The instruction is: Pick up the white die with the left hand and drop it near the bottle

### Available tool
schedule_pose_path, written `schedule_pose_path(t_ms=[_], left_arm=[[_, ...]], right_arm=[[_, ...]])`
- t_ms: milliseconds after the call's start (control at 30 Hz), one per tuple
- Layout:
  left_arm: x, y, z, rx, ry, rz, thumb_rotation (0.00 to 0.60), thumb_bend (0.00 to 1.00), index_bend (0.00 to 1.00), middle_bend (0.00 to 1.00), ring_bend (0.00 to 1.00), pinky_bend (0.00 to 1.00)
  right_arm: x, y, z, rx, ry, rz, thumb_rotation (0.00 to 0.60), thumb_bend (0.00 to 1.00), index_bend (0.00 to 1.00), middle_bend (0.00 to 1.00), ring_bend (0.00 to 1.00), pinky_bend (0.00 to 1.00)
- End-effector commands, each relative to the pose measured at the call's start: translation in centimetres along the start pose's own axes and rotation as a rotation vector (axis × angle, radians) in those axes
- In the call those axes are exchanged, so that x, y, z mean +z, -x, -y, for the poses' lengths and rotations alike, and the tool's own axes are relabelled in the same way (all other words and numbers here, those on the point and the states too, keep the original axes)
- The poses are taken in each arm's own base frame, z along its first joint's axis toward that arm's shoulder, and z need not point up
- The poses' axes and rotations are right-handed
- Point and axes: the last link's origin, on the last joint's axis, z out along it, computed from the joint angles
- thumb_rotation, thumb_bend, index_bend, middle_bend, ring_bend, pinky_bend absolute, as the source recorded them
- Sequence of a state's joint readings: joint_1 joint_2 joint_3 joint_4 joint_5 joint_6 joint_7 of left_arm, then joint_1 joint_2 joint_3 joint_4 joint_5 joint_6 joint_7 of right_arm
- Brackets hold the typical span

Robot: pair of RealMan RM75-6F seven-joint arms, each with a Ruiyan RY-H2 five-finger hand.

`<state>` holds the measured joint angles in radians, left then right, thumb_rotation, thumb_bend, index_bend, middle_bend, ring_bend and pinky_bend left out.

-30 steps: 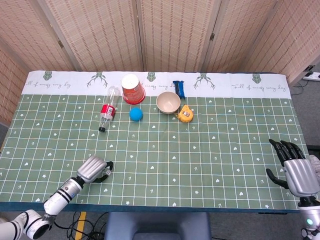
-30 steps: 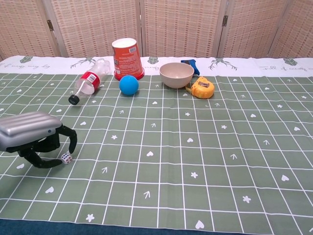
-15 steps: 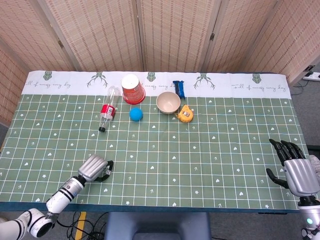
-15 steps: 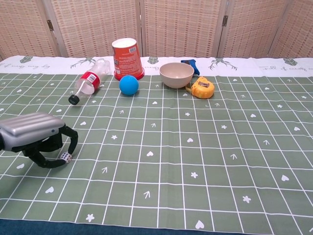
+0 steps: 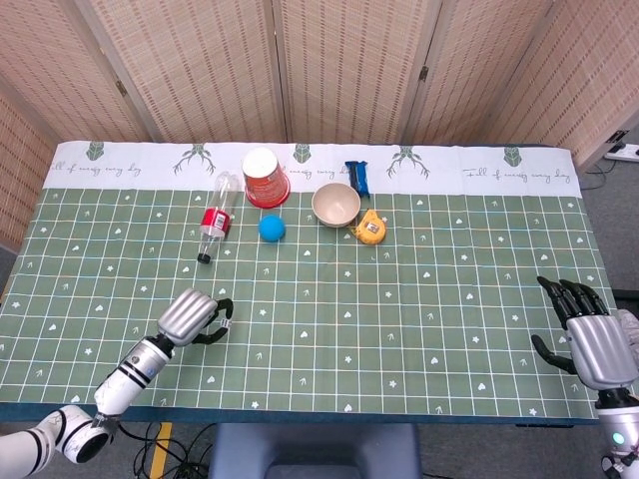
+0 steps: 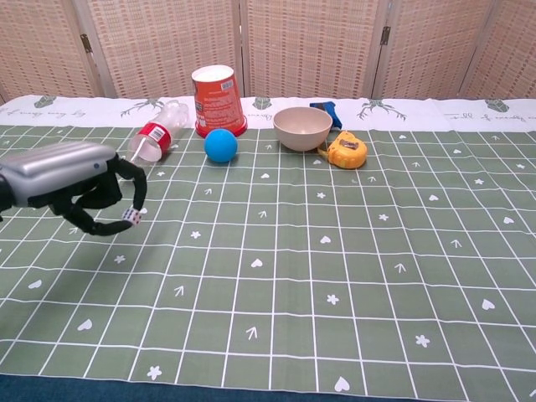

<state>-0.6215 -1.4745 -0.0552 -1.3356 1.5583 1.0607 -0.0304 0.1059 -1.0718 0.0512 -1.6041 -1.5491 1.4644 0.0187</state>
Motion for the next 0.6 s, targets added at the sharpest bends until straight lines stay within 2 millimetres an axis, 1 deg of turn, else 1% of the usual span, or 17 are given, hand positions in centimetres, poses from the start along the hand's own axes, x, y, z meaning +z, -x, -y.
schedule_pose_path(t_ms=[33,67,100,133,167,200,233,267,367,433,500,600], left_arm=[[1.2,-3.5,-0.4,-0.093,-0.002,-0.2,0.6,0.36,0.55,0.97,0.83,0.91],[1.3,-4.2,-0.4,-0.106,0.001,-0.244,0.6,0.36,0.5,0.97,0.83,0.91],[1.4,-5.1,-0.4,-0.125,0.005,-0.298,0.6,0.35,0.4,0.96,0.82,0.91],[1.4,-5.8,-0.4,-0.14,0.006,-0.336,0.6,0.33,0.34,0.95,0.82,0.91],[1.3,-6.5,-0.5,-0.16,0.011,-0.384,0.6,0.28,0.24,0.93,0.81,0.91],[1.2,-7.0,-0.5,-0.177,0.014,-0.421,0.6,0.23,0.17,0.9,0.79,0.91],[1.1,-7.4,-0.4,-0.19,0.017,-0.453,0.6,0.2,0.14,0.88,0.77,0.91],[0.9,-7.6,-0.4,-0.201,0.019,-0.478,0.6,0.18,0.11,0.83,0.74,0.9],[0.5,-7.9,0.1,-0.2,0.013,-0.519,0.6,0.15,0.1,0.67,0.64,0.9],[0.1,-7.7,0.4,-0.196,0.006,-0.517,0.6,0.15,0.09,0.59,0.59,0.89],[-0.3,-7.5,0.9,-0.189,-0.013,-0.511,0.6,0.15,0.09,0.52,0.55,0.87],[-1.1,-7.3,1.8,-0.177,-0.055,-0.493,0.6,0.15,0.1,0.45,0.49,0.81]], right_arm=[[0.0,0.0,0.0,-0.003,0.001,0.001,0.6,0.24,0.1,0.19,0.14,0.16],[0.0,-0.1,0.0,-0.003,0.001,0.001,0.6,0.24,0.1,0.19,0.14,0.16],[0.0,-0.1,0.0,-0.002,0.001,-0.001,0.6,0.24,0.1,0.19,0.14,0.16],[0.0,-0.1,-0.1,-0.002,0.002,-0.002,0.6,0.24,0.1,0.19,0.14,0.16],[-0.1,-0.1,-0.1,-0.002,0.003,-0.002,0.6,0.24,0.1,0.19,0.14,0.16],[-0.1,-0.1,-0.1,-0.001,0.005,-0.001,0.6,0.24,0.1,0.19,0.14,0.16],[-0.1,-0.1,-0.2,-0.001,0.008,0.0,0.6,0.24,0.1,0.19,0.14,0.16],[-0.1,0.0,-0.2,-0.001,0.01,0.002,0.6,0.24,0.1,0.19,0.14,0.16],[-0.1,0.0,-0.3,-0.002,0.012,0.006,0.6,0.24,0.1,0.19,0.14,0.16],[-0.1,0.0,-0.2,-0.002,0.009,0.005,0.6,0.24,0.1,0.19,0.14,0.16],[0.0,-0.1,-0.2,-0.005,0.005,0.003,0.6,0.24,0.1,0.19,0.14,0.16],[0.0,-0.2,-0.1,-0.006,0.0,0.003,0.6,0.24,0.1,0.19,0.14,0.16]])
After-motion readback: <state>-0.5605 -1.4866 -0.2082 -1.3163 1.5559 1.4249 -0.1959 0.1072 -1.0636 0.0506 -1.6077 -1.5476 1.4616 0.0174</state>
